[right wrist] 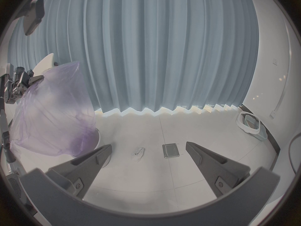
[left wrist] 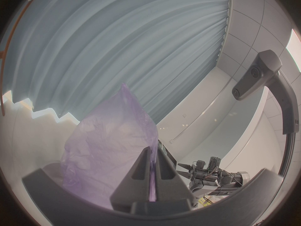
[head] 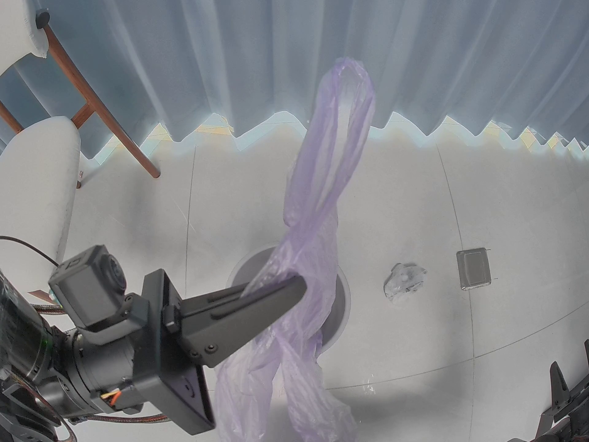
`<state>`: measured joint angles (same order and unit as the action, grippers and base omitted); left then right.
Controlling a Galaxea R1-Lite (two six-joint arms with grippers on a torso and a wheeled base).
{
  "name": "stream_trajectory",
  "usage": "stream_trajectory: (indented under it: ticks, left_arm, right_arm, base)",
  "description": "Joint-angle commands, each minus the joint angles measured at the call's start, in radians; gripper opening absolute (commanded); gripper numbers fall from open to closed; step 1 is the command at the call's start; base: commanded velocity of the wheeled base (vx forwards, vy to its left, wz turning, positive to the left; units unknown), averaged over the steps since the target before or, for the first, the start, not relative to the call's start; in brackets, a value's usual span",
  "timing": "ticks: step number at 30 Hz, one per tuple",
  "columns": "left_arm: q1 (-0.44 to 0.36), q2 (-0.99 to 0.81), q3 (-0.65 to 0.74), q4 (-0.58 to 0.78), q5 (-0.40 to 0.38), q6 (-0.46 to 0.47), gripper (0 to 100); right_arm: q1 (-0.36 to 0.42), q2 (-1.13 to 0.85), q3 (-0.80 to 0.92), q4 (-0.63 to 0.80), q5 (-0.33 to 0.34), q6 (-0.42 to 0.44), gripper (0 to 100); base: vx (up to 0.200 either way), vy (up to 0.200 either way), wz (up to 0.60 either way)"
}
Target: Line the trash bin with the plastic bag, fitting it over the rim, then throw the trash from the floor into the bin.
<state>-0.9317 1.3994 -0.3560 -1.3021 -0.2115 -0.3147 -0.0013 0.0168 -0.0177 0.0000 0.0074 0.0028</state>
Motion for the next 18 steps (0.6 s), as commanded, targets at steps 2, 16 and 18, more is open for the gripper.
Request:
stream_trajectory:
  ticks: [2,16,18]
  left_arm:
    - [-0.002,-0.037,0.032,0.000,-0.002,-0.003,0]
    - [0.191,0.110,0.029,-0.012,0.001,0.000,0]
    - [0.218,0.147,0.002,-0.042,0.003,-0.009,0]
  right_arm:
    - [0.000,-0.017,0.018,0.000,0.000,0.000,100]
    - [0.000,-0.017,0.018,0.000,0.000,0.000,100]
    - [0.000,-0.017,0.018,0.000,0.000,-0.001,100]
  base:
    - [0.000,0.000,0.00]
    - [0.000,0.000,0.00]
    - [0.000,0.000,0.00]
